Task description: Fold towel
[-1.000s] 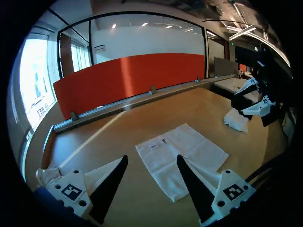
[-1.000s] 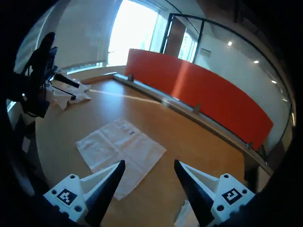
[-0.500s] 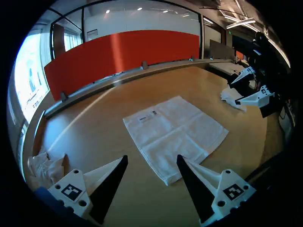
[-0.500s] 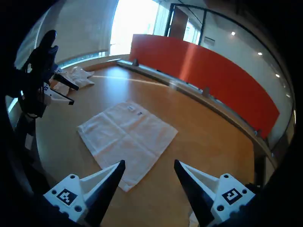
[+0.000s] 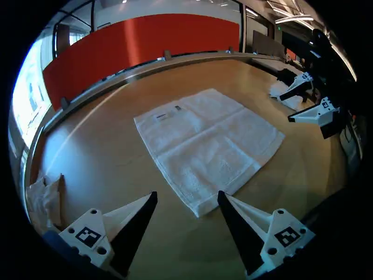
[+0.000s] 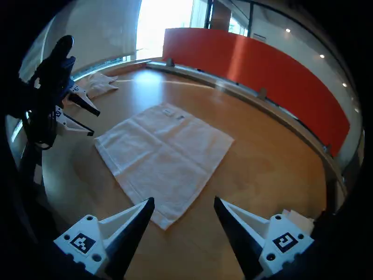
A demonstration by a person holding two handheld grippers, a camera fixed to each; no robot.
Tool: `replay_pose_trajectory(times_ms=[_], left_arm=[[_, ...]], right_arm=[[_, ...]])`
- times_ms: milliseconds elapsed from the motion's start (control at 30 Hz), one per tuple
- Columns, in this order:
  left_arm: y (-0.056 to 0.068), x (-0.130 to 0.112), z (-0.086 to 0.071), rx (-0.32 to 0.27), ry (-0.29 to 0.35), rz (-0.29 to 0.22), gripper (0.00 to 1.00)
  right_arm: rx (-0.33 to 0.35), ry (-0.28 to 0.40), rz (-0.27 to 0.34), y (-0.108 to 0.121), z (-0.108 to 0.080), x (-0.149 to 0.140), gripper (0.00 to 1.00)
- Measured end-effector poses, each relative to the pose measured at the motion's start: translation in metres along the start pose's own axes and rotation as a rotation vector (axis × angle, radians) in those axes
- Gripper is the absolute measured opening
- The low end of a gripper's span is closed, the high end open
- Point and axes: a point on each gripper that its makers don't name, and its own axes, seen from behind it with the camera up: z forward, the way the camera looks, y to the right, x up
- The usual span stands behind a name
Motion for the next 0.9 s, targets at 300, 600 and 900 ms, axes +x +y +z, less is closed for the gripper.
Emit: replay_pose_trajectory(times_ms=[300, 600, 900], left_arm=[[0.007, -0.022, 0.014, -0.014, -0.058, 0.005, 0.96], [0.018, -0.036, 0.020, -0.035, -0.098, 0.003, 0.95], [0.024, -0.038, 0.023, -0.043, -0.098, -0.009, 0.80]], right_arm=[[0.023, -0.054, 0.007, -0.005, 0.013, -0.031, 0.97], [0.054, -0.081, 0.010, -0.012, 0.022, -0.047, 0.89], [0.075, -0.097, 0.011, -0.018, 0.028, -0.056, 0.72]])
